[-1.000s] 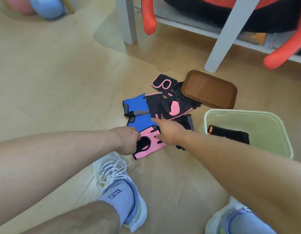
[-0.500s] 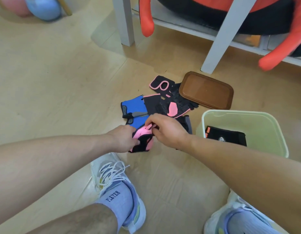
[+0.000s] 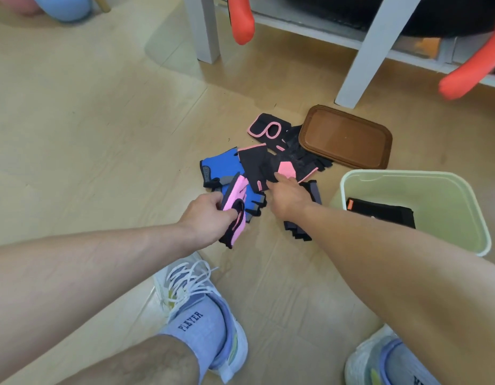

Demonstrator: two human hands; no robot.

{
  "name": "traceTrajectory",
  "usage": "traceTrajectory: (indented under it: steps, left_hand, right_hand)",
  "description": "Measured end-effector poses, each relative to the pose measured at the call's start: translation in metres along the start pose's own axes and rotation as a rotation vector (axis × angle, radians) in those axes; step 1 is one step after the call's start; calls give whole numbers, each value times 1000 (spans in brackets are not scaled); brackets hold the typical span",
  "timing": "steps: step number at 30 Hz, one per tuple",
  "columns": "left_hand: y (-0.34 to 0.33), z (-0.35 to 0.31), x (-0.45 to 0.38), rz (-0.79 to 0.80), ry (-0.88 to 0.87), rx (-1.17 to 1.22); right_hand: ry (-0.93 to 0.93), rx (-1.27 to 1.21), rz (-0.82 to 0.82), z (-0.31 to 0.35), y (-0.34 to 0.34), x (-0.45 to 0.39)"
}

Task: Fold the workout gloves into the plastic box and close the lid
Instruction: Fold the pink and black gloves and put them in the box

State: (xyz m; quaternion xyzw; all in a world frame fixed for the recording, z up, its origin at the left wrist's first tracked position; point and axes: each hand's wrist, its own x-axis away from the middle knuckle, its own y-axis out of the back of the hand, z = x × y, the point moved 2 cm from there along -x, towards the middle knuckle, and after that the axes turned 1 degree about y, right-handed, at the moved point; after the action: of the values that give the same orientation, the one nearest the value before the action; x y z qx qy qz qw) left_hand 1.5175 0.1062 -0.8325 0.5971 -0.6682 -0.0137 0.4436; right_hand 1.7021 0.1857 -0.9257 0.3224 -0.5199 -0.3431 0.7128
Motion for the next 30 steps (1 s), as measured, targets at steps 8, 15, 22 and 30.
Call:
traceTrajectory:
  steps: [8, 15, 22, 30]
  left_hand:
    - [23, -17, 5, -88, 61, 224]
    - [34, -43, 20, -51, 50, 370]
    - [25, -68, 24, 33, 41, 467]
    - [-6, -75, 32, 43, 10, 305]
  right_hand:
    - [15, -531, -435, 12, 98, 30]
    - [208, -400, -176, 11, 206, 109]
    - [237, -673, -183, -25, 199, 167]
    - [277, -626, -56, -48, 114, 172]
